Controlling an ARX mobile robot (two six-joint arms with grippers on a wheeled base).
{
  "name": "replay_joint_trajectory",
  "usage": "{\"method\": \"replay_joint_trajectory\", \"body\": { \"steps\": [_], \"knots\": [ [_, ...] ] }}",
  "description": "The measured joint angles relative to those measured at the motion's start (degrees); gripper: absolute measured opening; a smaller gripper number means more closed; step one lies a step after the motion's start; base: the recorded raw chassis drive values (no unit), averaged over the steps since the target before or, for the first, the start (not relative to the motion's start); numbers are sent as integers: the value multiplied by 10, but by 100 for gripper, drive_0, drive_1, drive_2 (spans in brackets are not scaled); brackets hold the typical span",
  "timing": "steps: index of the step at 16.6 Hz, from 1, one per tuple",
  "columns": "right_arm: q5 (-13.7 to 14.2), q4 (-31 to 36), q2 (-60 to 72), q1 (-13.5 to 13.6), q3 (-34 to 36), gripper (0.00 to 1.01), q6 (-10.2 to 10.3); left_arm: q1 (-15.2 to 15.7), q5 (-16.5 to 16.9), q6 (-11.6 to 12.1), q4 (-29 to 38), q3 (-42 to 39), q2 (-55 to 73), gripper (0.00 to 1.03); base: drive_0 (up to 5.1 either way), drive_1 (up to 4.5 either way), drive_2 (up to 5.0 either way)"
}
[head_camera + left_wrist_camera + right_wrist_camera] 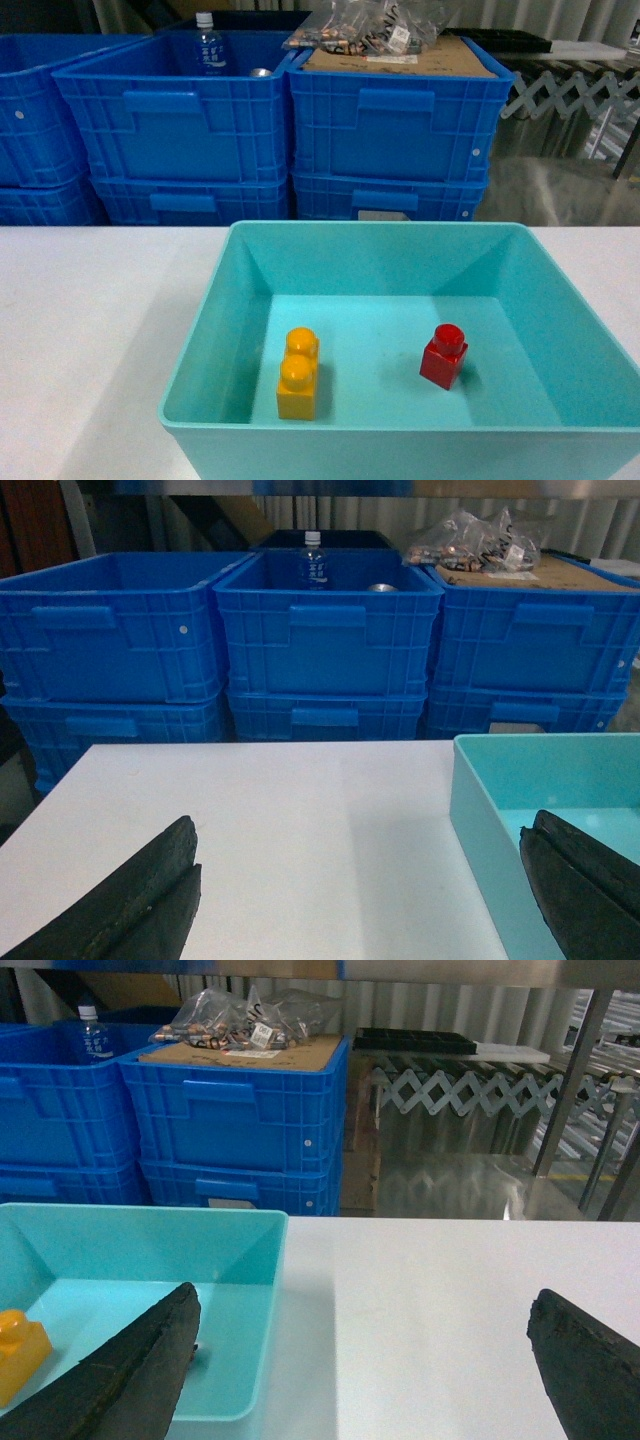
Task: Pick red block from blue box to shelf
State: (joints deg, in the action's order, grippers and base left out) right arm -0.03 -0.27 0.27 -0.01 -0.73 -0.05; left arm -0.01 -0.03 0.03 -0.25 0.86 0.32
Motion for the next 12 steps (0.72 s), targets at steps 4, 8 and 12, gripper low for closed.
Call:
{"method": "replay_joint_trajectory", "body": {
  "steps": [4,8,12],
  "knots": [
    [0,0,0,0,0,98,0,0,0,0,0,0,0,98,0,0,0],
    [0,0,0,0,0,98,0,0,0,0,0,0,0,98,0,0,0],
    [0,0,0,0,0,98,0,0,0,0,0,0,0,98,0,0,0]
  ]
}}
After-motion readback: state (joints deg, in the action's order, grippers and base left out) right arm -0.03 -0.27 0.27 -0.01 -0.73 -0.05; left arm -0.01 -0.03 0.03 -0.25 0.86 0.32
